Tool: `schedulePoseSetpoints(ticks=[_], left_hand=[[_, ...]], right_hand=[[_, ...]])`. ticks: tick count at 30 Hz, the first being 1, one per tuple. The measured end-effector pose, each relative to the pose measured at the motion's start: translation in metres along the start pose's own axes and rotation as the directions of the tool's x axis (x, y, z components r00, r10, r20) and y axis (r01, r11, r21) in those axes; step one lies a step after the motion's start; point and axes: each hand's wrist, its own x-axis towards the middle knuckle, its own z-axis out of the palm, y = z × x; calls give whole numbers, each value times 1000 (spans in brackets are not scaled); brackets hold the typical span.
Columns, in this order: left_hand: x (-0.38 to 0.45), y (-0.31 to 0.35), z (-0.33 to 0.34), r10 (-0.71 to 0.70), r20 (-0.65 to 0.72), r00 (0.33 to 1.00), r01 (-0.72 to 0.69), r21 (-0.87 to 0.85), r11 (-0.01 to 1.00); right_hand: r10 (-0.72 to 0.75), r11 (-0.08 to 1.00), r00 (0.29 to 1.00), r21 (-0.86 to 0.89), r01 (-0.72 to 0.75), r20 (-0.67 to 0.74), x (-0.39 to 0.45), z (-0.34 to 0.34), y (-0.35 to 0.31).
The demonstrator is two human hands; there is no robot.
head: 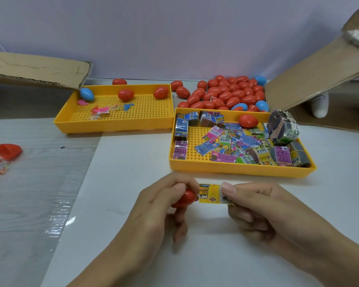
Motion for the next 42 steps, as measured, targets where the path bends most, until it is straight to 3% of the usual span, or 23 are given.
schedulePoseSetpoints(ticks=[4, 7, 11, 13, 15, 17, 19, 21, 23, 25, 28, 30, 33, 42], left_hand=[[-2, 0, 3, 78, 10, 997, -79, 189, 979], [-1, 1, 4, 149, -24, 989, -141, 193, 971], [0, 1, 3, 110, -88, 990, -99, 122, 988], [0, 1, 2, 67, -128, 989, -58, 66, 996], [0, 2, 2, 19, -130, 991, -20, -3, 1000], [-1, 4, 3, -13, -106, 994, 8, -47, 999], [-2, 5, 4, -41, -69, 997, 36, -76, 996], [-4, 6, 5, -68, -27, 997, 65, -103, 993], [-5, 6, 7, -82, 0, 997, 81, -120, 989], [-5, 6, 8, -77, 8, 997, 77, -126, 989], [-4, 5, 6, -37, -18, 999, 36, -92, 995], [-4, 6, 4, 11, -32, 999, -12, -29, 1000], [-4, 5, 6, 44, -27, 999, -43, 24, 999], [-2, 0, 2, 2, -7, 1000, -2, -36, 999]], right_hand=[[-3, 1000, 1000, -13, 3, -22, 1, 3, 1], [-53, 997, 997, -53, 50, -59, 1, 4, 1], [-322, 940, 928, -178, 290, -189, 2, 9, 3], [-568, 792, 802, -387, 471, -185, 1, 7, 7], [-786, 436, 618, -720, 539, -13, 0, 5, 12], [-865, 140, 484, -861, 489, 134, 0, 5, 17], [-897, 23, 409, -906, 422, 168, 3, 6, 18], [-915, -21, 367, -926, 378, 171, 6, 6, 18], [-919, 11, 369, -925, 380, 140, 6, 6, 19], [-901, 136, 429, -892, 432, 70, 5, 5, 18], [-735, 598, 665, -588, 545, -132, 2, 9, 14], [-579, 798, 797, -321, 511, -172, 1, 9, 13], [-467, 874, 874, -221, 432, -137, 2, 12, 12], [-441, 892, 891, -161, 423, -108, 1, 13, 12]])
